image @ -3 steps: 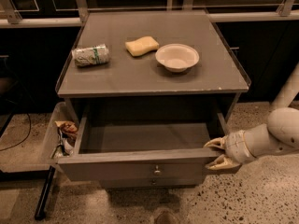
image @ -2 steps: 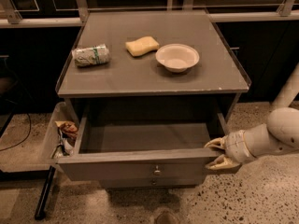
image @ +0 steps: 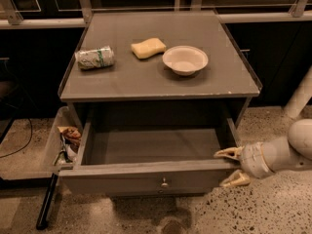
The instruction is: Open top drawer
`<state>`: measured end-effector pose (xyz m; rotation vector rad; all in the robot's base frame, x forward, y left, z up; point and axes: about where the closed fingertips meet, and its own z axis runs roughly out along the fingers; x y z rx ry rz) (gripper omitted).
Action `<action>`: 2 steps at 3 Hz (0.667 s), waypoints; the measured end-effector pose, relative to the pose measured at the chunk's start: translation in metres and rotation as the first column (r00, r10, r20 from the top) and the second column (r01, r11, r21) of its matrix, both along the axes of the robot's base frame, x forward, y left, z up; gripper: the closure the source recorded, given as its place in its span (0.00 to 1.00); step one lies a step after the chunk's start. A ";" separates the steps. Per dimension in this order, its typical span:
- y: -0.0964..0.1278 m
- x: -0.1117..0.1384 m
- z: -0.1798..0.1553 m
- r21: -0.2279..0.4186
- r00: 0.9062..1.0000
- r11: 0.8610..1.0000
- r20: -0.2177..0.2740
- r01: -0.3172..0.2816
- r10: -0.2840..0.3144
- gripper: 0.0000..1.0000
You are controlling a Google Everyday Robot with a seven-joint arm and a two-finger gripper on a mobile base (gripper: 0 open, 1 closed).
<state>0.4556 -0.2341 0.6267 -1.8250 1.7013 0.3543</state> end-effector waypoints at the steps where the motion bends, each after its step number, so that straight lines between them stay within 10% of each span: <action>1: -0.015 -0.040 -0.003 0.011 1.000 1.000 0.018 -0.011 0.011 0.16; 2: -0.035 -0.082 0.002 -0.008 0.998 1.000 0.055 -0.003 0.003 0.39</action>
Offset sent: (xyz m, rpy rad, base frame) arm -0.1360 -0.0674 0.0111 -0.0387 -0.1076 -0.0197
